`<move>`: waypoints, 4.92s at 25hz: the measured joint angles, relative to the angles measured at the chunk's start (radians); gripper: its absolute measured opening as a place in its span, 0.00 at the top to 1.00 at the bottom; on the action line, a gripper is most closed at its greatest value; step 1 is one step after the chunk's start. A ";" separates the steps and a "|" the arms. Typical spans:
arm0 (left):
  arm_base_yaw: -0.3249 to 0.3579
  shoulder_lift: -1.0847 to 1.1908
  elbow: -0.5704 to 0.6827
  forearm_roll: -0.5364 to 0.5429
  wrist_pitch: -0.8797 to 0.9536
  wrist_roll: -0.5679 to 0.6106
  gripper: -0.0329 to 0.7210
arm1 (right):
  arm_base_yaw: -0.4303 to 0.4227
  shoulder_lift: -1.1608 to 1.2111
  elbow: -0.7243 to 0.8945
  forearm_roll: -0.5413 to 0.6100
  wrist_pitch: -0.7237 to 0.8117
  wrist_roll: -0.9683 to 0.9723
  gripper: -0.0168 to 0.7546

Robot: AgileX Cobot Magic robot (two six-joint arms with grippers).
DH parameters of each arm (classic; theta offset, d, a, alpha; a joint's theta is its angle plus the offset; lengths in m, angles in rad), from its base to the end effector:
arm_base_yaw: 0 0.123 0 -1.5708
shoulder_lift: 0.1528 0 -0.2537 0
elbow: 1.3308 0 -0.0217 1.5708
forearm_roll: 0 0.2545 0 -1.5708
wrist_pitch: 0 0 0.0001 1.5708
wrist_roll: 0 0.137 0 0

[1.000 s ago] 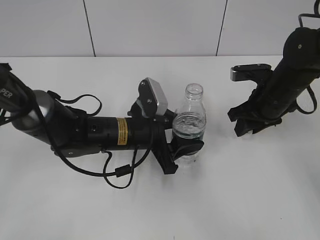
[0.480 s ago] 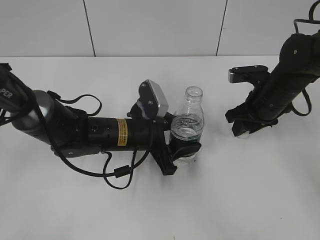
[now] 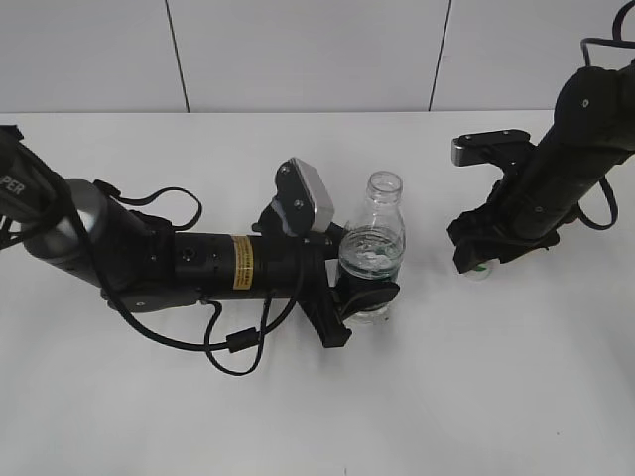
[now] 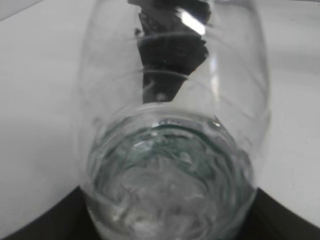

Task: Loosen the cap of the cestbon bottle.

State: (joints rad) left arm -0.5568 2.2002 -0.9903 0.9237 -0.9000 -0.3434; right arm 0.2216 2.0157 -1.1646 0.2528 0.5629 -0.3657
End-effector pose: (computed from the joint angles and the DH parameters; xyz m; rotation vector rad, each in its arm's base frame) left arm 0.2976 -0.2861 0.0342 1.2464 1.5983 -0.8198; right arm 0.3630 0.1005 0.0411 -0.5578 2.8267 0.2063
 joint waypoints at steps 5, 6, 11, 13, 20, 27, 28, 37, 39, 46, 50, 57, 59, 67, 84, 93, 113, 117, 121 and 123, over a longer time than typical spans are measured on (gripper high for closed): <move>0.000 0.000 0.000 0.000 0.001 0.000 0.41 | 0.000 0.000 -0.004 0.000 0.012 -0.002 0.22; 0.000 0.000 0.000 0.000 0.001 0.000 0.41 | 0.000 0.000 -0.006 0.000 0.019 -0.002 0.22; 0.000 0.000 0.000 0.001 0.001 0.000 0.41 | 0.000 -0.009 -0.014 0.000 0.039 -0.002 0.22; 0.000 0.000 0.000 0.001 0.001 0.000 0.37 | 0.000 -0.030 -0.016 0.000 0.040 -0.002 0.22; 0.000 0.000 -0.002 0.001 -0.046 0.000 0.18 | 0.000 -0.099 -0.020 0.000 0.048 -0.002 0.22; 0.021 -0.003 -0.002 0.122 -0.055 0.000 0.17 | 0.000 -0.167 -0.020 -0.008 0.101 -0.002 0.22; 0.029 -0.004 -0.002 0.138 -0.055 0.000 0.17 | 0.000 -0.177 -0.020 -0.010 0.110 -0.003 0.22; 0.139 -0.010 0.003 0.270 -0.054 -0.031 0.17 | 0.000 -0.240 -0.020 -0.020 0.143 -0.003 0.22; 0.168 -0.011 0.006 0.294 -0.055 -0.034 0.17 | 0.000 -0.246 -0.020 -0.021 0.149 -0.003 0.22; 0.262 -0.081 0.011 0.359 -0.042 -0.036 0.17 | 0.000 -0.253 -0.020 -0.032 0.154 -0.003 0.22; 0.321 -0.139 0.011 0.347 -0.006 -0.037 0.17 | 0.000 -0.253 -0.020 -0.033 0.155 -0.003 0.22; 0.359 -0.230 0.008 0.129 0.291 -0.037 0.17 | 0.000 -0.253 -0.020 -0.061 0.119 -0.003 0.22; 0.359 -0.237 -0.006 0.076 0.400 -0.037 0.17 | 0.000 -0.254 -0.020 -0.080 0.094 -0.004 0.22; 0.363 -0.255 -0.080 -0.024 0.791 -0.037 0.17 | 0.000 -0.254 -0.050 -0.232 0.073 0.067 0.22; 0.395 -0.260 -0.483 -0.676 1.792 0.290 0.17 | -0.114 -0.254 -0.316 -0.404 0.469 0.221 0.22; 0.438 -0.282 -0.499 -0.795 1.963 0.377 0.17 | -0.233 -0.254 -0.318 -0.203 0.642 0.085 0.22; 0.438 -0.718 -0.066 -0.867 1.915 0.379 0.17 | -0.242 -0.683 0.125 -0.147 0.562 0.068 0.22; 0.438 -0.859 0.104 -0.892 1.848 0.379 0.17 | -0.242 -0.780 0.229 -0.147 0.553 0.068 0.22; 0.438 -0.985 0.268 -0.908 1.824 0.379 0.17 | -0.242 -0.881 0.329 -0.147 0.541 0.068 0.22; 0.438 -1.052 0.336 -0.909 1.822 0.379 0.17 | -0.242 -0.940 0.380 -0.145 0.527 0.069 0.22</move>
State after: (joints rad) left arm -0.1192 1.1479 -0.6541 0.0150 0.9218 0.0353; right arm -0.0206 1.0756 -0.7845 0.1076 1.0894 -0.2967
